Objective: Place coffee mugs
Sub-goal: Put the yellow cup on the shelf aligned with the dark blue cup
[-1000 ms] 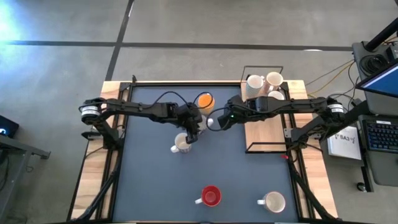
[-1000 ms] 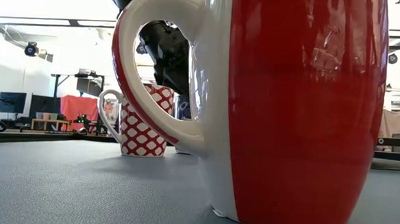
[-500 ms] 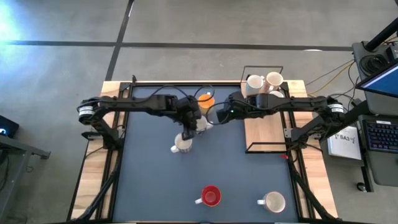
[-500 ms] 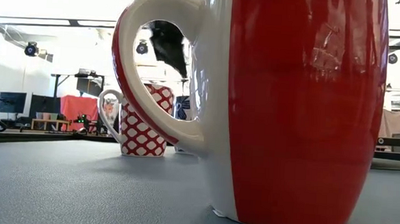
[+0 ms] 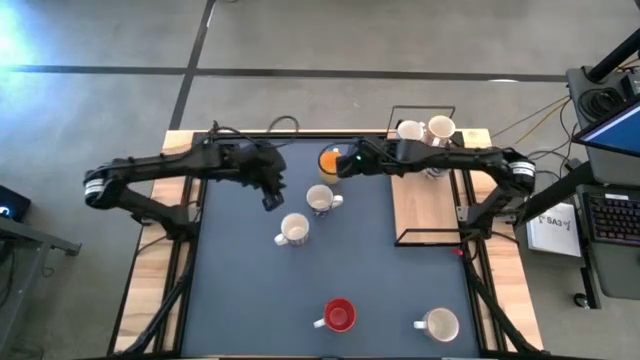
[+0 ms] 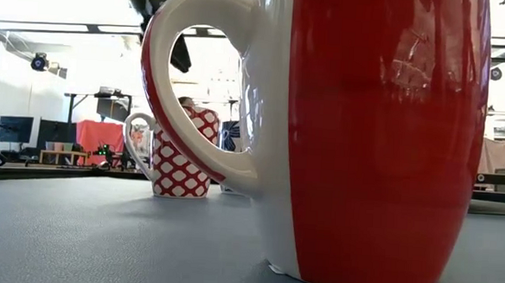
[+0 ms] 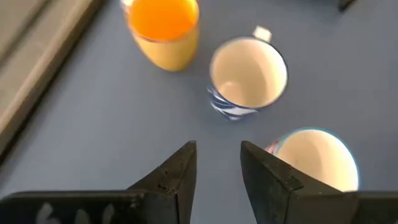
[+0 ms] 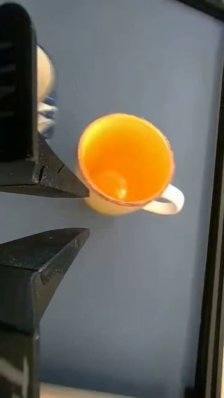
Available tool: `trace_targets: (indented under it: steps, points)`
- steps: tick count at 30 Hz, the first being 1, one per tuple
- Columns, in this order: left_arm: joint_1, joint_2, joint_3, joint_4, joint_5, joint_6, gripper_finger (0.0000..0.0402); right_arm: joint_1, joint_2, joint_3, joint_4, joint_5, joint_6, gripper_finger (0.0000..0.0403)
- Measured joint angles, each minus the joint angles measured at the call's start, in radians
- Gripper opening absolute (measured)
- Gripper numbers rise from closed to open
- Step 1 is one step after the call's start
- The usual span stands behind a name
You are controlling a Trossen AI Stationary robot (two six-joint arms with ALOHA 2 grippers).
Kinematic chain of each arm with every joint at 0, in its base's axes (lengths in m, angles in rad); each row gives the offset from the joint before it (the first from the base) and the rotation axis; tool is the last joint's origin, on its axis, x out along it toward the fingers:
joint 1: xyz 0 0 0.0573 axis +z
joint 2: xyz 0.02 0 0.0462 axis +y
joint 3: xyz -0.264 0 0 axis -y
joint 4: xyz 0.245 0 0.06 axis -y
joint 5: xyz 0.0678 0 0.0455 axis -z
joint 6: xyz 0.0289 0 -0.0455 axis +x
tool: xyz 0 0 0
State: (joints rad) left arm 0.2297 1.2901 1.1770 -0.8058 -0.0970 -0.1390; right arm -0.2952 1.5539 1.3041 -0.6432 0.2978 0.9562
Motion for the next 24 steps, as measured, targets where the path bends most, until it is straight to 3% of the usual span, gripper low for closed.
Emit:
trace_targets:
  steps: [5, 14, 24]
  points:
    - [0.000, -0.121, -0.045, 0.000, -0.079, -0.023, 0.0107, -0.041, 0.079, 0.000, 0.113, -0.094, -0.006, 0.0077]
    - [0.000, -0.287, -0.112, -0.019, -0.102, -0.039, 0.0107, -0.048, 0.186, 0.060, 0.157, -0.081, 0.012, 0.0077]
    - [0.000, -0.347, -0.127, -0.079, -0.105, -0.062, 0.0107, -0.050, 0.235, 0.114, 0.140, -0.090, 0.000, 0.0077]
